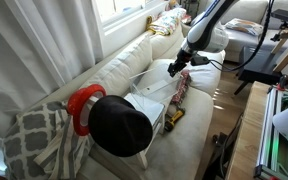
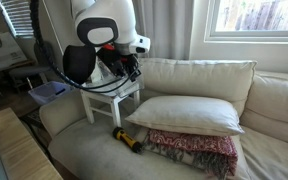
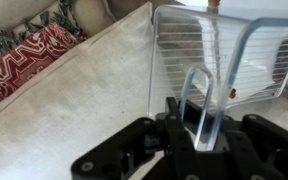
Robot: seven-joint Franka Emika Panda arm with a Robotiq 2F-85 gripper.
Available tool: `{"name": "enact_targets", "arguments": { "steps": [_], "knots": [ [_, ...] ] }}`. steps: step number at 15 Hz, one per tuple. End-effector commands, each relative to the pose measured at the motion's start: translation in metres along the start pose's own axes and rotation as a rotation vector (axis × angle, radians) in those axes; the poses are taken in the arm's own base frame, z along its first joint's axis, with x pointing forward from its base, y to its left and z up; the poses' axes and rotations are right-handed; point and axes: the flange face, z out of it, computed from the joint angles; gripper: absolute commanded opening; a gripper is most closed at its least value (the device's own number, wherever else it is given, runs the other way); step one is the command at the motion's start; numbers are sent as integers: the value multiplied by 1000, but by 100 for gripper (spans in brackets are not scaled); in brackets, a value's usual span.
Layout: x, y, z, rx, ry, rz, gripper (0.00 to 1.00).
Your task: Remove the torch from the clear container then place the container on the seat of the white chair
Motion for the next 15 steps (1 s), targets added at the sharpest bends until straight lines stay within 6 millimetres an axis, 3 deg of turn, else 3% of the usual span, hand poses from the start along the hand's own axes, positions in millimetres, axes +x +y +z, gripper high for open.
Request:
{"name": "enact_targets", "arguments": {
  "steps": [1, 8, 9, 13, 14, 15],
  "knots": [
    [-10, -6, -1, -59, 7, 142, 3],
    [-26, -35, 13, -98, 69, 327, 3],
    [-24, -29, 20, -73, 6, 298, 11],
    [-27, -36, 22, -87, 41, 304, 11],
    [-26, -35, 24, -87, 40, 325, 3],
    [-24, -37, 25, -96, 64, 375, 3]
  ]
}}
